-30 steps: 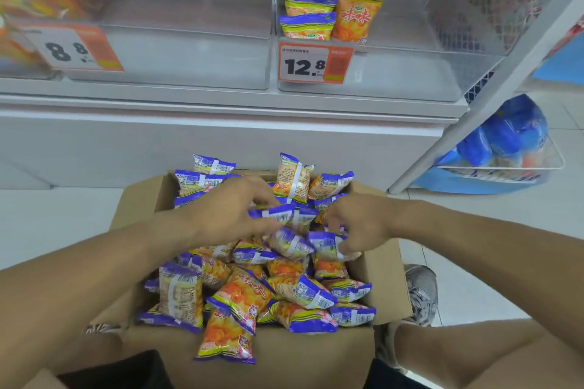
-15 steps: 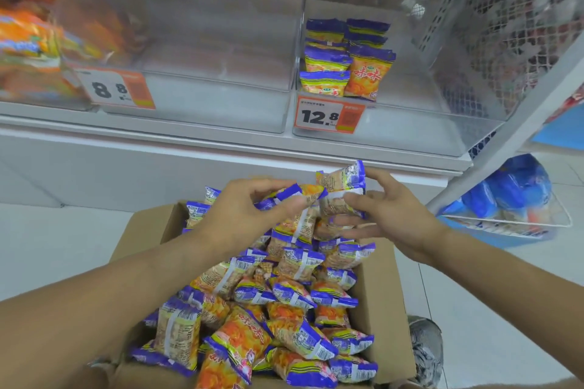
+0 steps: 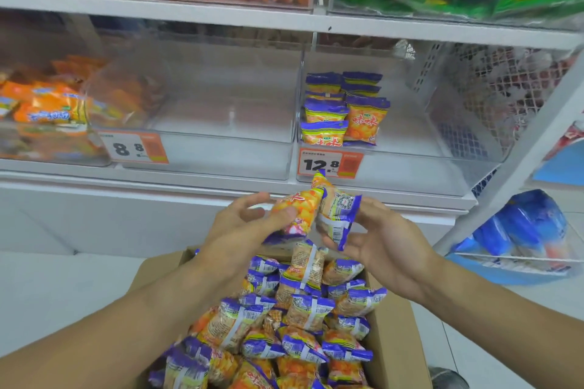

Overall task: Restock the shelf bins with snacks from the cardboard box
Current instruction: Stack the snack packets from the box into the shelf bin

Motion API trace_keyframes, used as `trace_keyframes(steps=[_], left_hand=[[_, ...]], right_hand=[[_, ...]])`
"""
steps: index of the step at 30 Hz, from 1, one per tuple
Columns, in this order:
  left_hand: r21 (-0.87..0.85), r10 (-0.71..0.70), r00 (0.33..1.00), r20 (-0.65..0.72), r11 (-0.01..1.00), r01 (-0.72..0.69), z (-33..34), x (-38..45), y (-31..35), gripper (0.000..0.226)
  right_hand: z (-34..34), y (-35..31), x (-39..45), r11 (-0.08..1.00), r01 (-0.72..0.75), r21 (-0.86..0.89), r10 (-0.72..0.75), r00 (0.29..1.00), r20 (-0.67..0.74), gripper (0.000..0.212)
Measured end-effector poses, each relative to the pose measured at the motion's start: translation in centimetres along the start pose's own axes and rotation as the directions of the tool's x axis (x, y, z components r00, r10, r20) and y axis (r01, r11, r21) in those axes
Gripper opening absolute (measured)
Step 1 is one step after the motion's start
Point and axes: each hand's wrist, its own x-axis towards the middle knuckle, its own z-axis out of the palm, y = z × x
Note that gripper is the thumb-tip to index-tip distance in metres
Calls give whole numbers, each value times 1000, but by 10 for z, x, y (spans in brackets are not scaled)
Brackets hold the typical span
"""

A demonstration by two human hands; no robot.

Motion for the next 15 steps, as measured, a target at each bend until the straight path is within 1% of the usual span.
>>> trace_keyframes(steps=[1,2,3,4,5,7,9,11,13,15], left_hand=[[-6,-65,994,88,998,66,-2,0,3,60],[3,-124,977,173,992,125,-3,0,7,49],[12,-170,957,234,985,172,-3,-1,11,38],[3,-205,942,267,977,211,-2,-2,13,30],[-19,-221,933,283,972,236,-2,-2,14,28],[-44,-208,941,266,973,227,-3,0,13,40],[16,-173,963,204,985,173,-4,2,13,55],[102,-142,977,159,987,127,-5,3,11,59],[175,-115,989,96,980,97,-5,4,10,54],[191,-102,993,61,978,88,-3,2,8,50]], right_hand=[[0,-1,1,999,12,-40,-12,1000,-1,32],[1,-2,3,997,23,-68,-24,1000,-10,35],[1,-2,4,996,37,-80,-39,999,-24,43],[0,-2,4,996,49,-74,-51,998,-35,55],[0,-2,5,997,51,-58,-54,997,-47,66],[-2,-1,6,999,24,-49,-26,999,-43,79],[-4,-1,5,996,-13,-92,13,1000,-5,87],[-6,-1,6,988,-35,-147,40,999,33,95],[-7,-2,6,982,-35,-186,48,997,65,92],[-7,-2,5,973,0,-230,29,992,120,79]])
